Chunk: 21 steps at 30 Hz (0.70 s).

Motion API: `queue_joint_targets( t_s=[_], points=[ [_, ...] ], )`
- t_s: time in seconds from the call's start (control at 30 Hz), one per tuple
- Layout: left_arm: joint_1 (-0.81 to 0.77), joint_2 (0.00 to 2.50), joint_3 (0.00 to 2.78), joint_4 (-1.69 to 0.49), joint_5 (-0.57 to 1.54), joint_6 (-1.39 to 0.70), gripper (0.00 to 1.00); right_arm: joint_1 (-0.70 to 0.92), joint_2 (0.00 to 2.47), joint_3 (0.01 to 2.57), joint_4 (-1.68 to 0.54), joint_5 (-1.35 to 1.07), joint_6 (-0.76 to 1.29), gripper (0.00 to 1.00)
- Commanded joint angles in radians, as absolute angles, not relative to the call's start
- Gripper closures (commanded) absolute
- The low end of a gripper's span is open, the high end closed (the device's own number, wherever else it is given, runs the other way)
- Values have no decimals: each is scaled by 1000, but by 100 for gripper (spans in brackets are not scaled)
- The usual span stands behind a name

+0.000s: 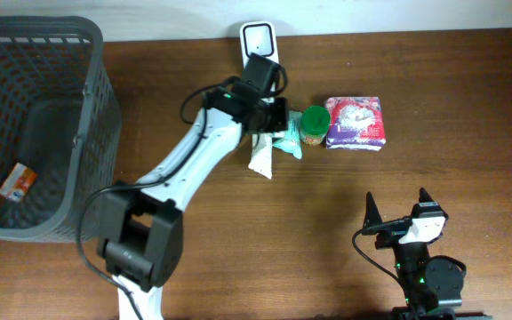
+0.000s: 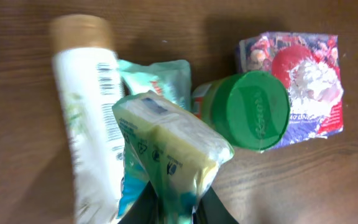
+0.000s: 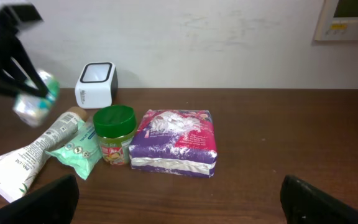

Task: Scan the item barcode
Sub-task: 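Carry the green box past the scanner and set it beside the tube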

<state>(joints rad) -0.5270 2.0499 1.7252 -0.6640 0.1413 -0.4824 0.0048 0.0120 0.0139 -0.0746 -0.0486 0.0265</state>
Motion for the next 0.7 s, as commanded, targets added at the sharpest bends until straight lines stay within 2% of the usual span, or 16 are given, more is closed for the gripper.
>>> queue_joint_targets(
  t_s=[0.0, 0.1, 0.13, 0.23, 0.37, 0.43, 0.67],
  points=[
    [-543, 2088, 1733, -616, 133, -485, 82, 12, 8, 6, -77, -41, 30, 1],
    [-542, 2092, 1733, -595, 134, -485, 39, 12, 8, 6, -77, -41, 30, 1],
    [-542, 2092, 1733, -590, 134, -485, 32, 12, 8, 6, -77, -41, 30, 1],
    [-537, 2091, 1744, -588, 134, -477, 23, 12, 8, 6, -77, -41, 30, 1],
    [-512, 2059, 1789, -614, 162, -477, 18, 12, 8, 6, -77, -41, 30, 1],
    [-487, 2011, 1817, -625, 216, -477, 12, 12, 8, 6, -77, -41, 30, 1],
    [-360, 1723, 1832, -698, 266, -477, 8, 12, 8, 6, -77, -41, 30, 1]
  ],
)
